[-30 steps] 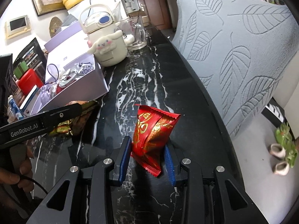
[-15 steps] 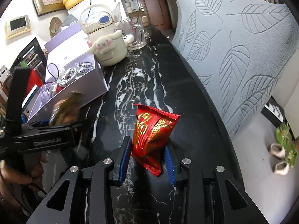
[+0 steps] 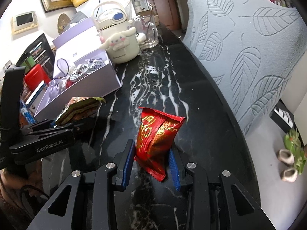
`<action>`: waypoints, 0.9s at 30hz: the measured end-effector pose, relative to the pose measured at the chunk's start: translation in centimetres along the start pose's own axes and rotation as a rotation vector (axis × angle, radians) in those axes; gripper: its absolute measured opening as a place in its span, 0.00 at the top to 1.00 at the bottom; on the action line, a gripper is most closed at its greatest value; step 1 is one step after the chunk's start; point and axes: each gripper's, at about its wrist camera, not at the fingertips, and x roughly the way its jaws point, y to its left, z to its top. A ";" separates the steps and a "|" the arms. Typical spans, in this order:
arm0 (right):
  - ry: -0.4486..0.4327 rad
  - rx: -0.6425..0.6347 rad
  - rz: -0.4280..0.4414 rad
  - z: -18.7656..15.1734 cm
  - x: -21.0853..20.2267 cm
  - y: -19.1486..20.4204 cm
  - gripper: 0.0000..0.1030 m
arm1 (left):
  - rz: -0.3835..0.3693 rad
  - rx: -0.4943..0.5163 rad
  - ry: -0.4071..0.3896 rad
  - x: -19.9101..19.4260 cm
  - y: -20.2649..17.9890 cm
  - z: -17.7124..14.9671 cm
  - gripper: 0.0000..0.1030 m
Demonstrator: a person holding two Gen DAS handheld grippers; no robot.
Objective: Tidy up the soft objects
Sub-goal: 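Lift the green-gold snack bag with left tool while right tool lifts the red packet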
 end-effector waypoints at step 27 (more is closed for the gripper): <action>0.091 -0.181 0.201 -4.6 -1.6 6.5 0.67 | -0.019 0.020 0.014 -7.8 3.7 -8.9 0.55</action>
